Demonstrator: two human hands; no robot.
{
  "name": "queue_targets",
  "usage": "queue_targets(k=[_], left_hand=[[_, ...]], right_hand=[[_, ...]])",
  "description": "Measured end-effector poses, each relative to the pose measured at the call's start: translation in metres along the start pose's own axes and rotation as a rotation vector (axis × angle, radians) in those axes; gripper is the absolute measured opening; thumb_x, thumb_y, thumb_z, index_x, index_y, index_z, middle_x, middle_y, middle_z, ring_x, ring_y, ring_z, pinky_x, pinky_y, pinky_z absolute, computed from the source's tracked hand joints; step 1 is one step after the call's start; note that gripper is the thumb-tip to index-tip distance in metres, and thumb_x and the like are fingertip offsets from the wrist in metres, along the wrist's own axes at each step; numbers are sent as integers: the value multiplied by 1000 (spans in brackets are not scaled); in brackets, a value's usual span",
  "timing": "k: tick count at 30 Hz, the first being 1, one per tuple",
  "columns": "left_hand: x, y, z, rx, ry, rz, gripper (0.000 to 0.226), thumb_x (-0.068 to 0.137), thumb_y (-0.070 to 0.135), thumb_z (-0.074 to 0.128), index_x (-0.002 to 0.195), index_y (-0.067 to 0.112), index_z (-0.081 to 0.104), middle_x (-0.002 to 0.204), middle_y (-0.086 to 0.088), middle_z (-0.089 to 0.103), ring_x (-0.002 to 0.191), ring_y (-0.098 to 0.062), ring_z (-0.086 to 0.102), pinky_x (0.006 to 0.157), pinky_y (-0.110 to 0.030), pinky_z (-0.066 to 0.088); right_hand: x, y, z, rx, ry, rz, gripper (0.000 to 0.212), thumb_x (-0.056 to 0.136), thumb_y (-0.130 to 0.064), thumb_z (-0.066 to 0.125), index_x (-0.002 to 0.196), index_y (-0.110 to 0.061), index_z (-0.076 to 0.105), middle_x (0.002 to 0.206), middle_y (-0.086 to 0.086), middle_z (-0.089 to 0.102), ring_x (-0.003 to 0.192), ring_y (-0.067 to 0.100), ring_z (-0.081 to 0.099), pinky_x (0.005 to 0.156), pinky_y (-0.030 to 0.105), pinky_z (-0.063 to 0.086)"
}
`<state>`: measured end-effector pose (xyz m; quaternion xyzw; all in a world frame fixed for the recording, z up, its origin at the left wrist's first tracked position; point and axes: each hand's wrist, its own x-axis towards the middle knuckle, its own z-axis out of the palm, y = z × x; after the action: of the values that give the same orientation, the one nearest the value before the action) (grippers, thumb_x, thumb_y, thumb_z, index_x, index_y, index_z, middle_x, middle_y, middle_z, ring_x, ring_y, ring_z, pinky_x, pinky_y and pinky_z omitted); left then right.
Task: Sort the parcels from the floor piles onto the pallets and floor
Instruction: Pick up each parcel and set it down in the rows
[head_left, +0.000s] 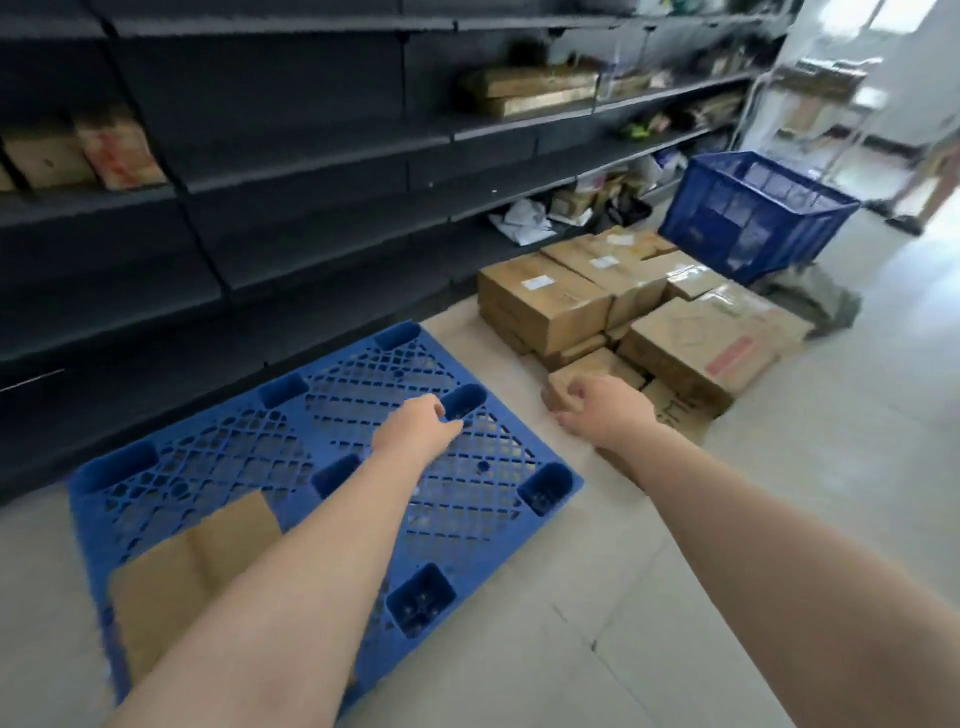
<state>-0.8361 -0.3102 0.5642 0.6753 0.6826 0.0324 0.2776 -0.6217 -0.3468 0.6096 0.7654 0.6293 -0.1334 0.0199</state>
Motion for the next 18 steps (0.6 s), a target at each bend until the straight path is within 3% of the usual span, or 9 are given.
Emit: queue_targets(k=[4, 6, 9, 18], left_hand=[[13, 128, 52, -3, -105, 134, 37, 94, 47, 48, 119, 20, 51, 105, 1, 56, 92, -20, 57, 76, -32, 45], [20, 182, 76, -19, -146, 177, 39, 93, 47, 49, 121, 20, 51, 115, 0, 58, 101, -21, 58, 81, -33, 47], [39, 247, 106, -6, -182, 233, 37, 93, 46, 50, 121, 21, 51, 119, 0, 59, 100, -20, 58, 80, -33, 48], [154, 419, 166, 1, -247, 329, 39, 93, 41, 53, 123, 16, 51, 119, -5, 59, 107, -23, 57, 92, -38, 49]], right_hand=[[-1, 117, -21, 56, 49, 143, 45, 87, -46, 59, 125, -21, 55, 125, 2, 58, 114, 24, 55, 90, 37, 50], [3, 171, -30, 95, 62, 208, 46, 87, -46, 59, 125, -21, 55, 125, 1, 58, 114, 23, 55, 90, 36, 49], [17, 242, -43, 126, 56, 287, 48, 88, -46, 58, 128, -21, 52, 129, 0, 54, 117, 22, 52, 88, 33, 46], [122, 397, -84, 198, 87, 436, 49, 88, -44, 59, 130, -21, 51, 130, -1, 56, 117, 20, 53, 82, 31, 45]])
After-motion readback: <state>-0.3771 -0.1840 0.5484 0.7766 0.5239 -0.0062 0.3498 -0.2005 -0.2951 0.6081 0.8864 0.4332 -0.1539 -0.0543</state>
